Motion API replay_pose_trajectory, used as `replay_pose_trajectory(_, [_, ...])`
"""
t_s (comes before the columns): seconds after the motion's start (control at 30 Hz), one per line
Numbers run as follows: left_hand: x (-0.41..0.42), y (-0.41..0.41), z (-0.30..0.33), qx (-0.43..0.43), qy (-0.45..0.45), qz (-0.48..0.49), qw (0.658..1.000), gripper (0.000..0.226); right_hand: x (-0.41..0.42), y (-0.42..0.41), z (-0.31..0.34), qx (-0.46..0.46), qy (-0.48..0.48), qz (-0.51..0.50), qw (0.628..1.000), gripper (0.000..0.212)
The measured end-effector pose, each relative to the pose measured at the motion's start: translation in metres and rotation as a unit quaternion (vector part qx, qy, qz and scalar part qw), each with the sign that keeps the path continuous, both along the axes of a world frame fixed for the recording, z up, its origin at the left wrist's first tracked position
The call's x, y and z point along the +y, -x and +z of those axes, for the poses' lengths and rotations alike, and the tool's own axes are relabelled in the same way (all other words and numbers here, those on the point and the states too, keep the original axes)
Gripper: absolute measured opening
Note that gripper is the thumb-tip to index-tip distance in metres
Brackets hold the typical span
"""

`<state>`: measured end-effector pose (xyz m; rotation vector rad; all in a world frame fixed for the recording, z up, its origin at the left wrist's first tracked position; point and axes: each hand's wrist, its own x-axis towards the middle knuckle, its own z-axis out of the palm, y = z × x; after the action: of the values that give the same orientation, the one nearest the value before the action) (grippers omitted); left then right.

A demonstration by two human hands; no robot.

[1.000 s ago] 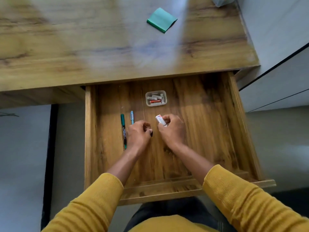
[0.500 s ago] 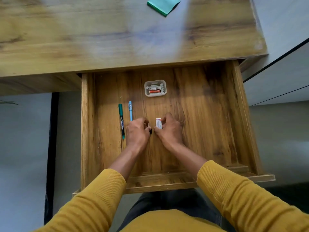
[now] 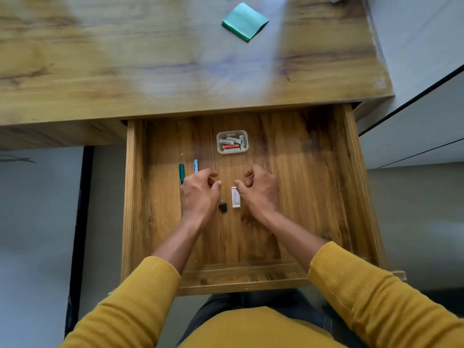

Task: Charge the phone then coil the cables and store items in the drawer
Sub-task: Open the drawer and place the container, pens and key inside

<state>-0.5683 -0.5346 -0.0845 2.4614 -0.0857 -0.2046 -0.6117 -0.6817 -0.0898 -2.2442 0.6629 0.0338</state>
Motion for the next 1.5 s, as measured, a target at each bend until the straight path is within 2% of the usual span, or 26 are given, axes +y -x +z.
replay_pose_trajectory(0.2, [-0.022,-0.062,0.049,-0.089,0.036,-0.008,0.995,0.019,-0.028,-0.065,0.048,-0.171,0.053,0.027,0.983,0.008])
replay_pose_trajectory(0.37, [-0.049,-0.120,0.082,-0.087,0.131,-0.013,0.988,0.019,-0.065,-0.137,0.097,-0.217,0.082,0.021,0.972,0.017])
replay_pose_trajectory(0.53, [-0.080,-0.178,0.098,-0.122,0.107,0.016,0.987,0.021,-0.106,-0.203,0.111,-0.196,0.109,0.011,0.974,0.026])
replay_pose_trajectory(0.7, [-0.115,-0.243,0.094,-0.115,0.069,0.018,0.991,0.024,-0.137,-0.271,0.104,-0.137,0.144,0.036,0.979,0.026])
replay_pose_trajectory(0.83, [-0.142,-0.291,0.083,-0.116,0.042,0.010,0.992,0.036,-0.159,-0.314,0.096,-0.089,0.168,0.068,0.979,0.031])
replay_pose_trajectory(0.93, [-0.157,-0.319,0.072,-0.108,0.003,-0.011,0.994,0.045,-0.171,-0.337,0.087,-0.051,0.186,0.076,0.978,0.038])
replay_pose_trajectory(1.17, [-0.170,-0.346,0.055,-0.082,-0.027,-0.008,0.996,0.047,-0.182,-0.358,0.072,-0.007,0.214,0.084,0.973,0.046])
replay_pose_trajectory(1.4, [-0.166,-0.339,0.046,-0.079,-0.029,-0.021,0.996,0.045,-0.180,-0.370,0.079,0.021,0.140,0.043,0.989,0.047])
replay_pose_trajectory(1.5, [-0.162,-0.338,0.049,-0.063,-0.004,-0.007,0.998,0.053,-0.176,-0.370,0.081,0.009,0.093,0.028,0.995,0.038])
